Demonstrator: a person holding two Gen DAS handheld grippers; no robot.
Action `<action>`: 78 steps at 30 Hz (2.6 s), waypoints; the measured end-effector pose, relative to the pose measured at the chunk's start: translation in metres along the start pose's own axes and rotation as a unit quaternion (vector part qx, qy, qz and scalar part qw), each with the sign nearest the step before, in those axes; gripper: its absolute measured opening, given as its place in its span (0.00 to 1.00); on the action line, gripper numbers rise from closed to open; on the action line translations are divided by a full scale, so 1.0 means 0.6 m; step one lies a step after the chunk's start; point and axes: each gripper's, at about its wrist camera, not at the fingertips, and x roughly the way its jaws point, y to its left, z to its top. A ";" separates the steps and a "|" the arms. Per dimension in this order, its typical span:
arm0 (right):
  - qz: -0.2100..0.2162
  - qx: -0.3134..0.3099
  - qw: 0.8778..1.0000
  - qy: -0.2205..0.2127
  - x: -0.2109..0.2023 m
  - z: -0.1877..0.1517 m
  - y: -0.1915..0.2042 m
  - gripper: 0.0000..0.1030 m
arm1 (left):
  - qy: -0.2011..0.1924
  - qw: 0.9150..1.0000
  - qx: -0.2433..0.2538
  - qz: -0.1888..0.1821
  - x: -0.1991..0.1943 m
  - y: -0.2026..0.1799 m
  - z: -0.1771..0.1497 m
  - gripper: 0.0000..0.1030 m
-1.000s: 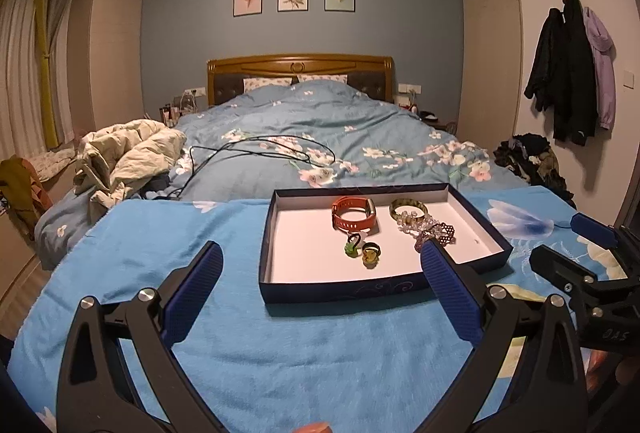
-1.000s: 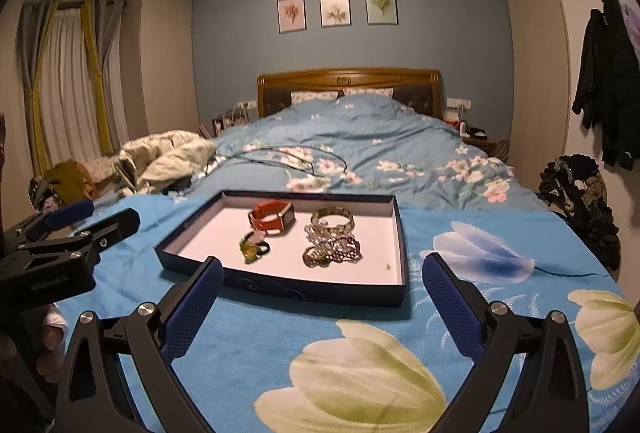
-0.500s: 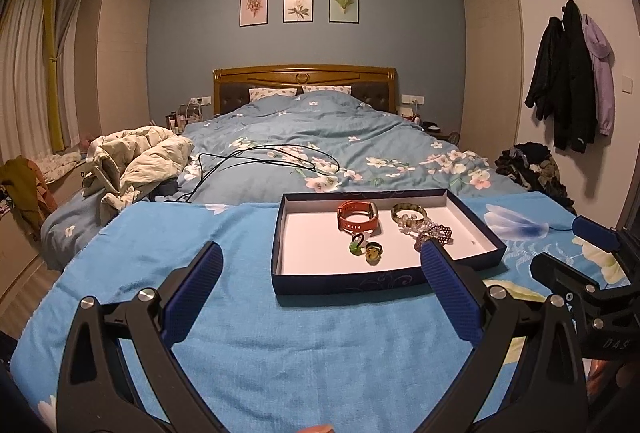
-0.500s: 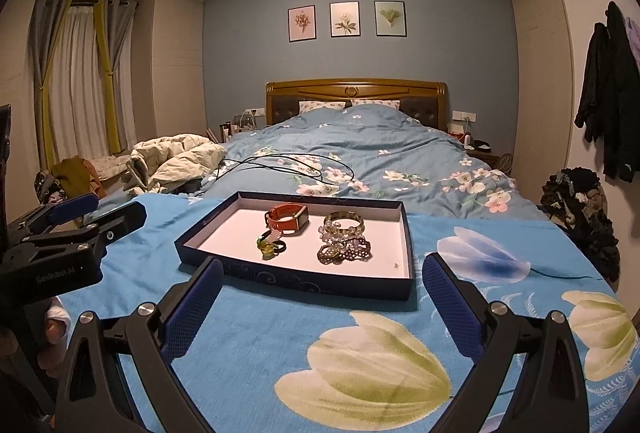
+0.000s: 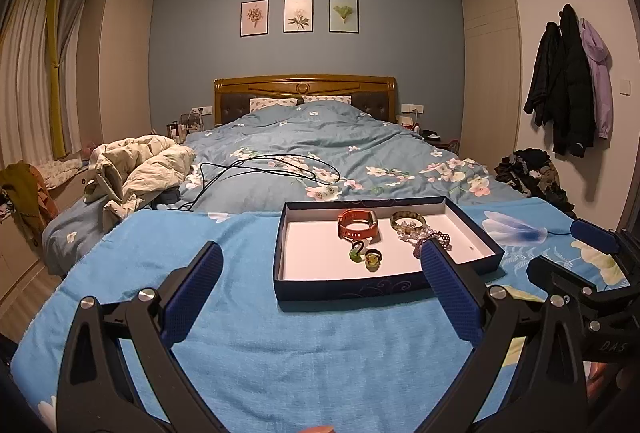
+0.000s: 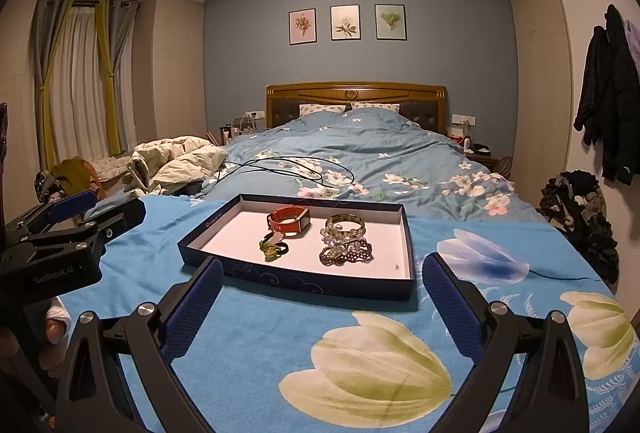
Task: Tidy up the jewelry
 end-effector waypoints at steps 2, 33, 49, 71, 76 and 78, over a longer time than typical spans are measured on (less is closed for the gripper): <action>-0.001 0.000 1.000 -0.001 0.000 0.000 0.000 0.93 | -0.002 1.000 0.000 0.001 0.000 0.000 0.000 0.95; -0.002 -0.001 1.000 -0.017 -0.014 0.000 0.005 0.93 | -0.021 1.000 0.001 0.005 -0.015 0.000 -0.005 0.95; -0.003 0.001 1.000 -0.028 -0.024 0.001 0.008 0.93 | -0.026 1.000 0.001 0.005 -0.021 -0.003 -0.002 0.95; 0.001 0.003 1.000 -0.030 -0.029 -0.001 0.007 0.93 | -0.028 1.000 0.001 0.005 -0.024 -0.002 -0.001 0.95; 0.001 0.003 1.000 -0.031 -0.032 -0.001 0.008 0.93 | -0.029 1.000 0.001 0.004 -0.026 -0.001 -0.001 0.95; 0.003 0.003 1.000 -0.030 -0.032 0.000 0.008 0.93 | -0.029 1.000 0.001 0.005 -0.027 -0.001 -0.001 0.95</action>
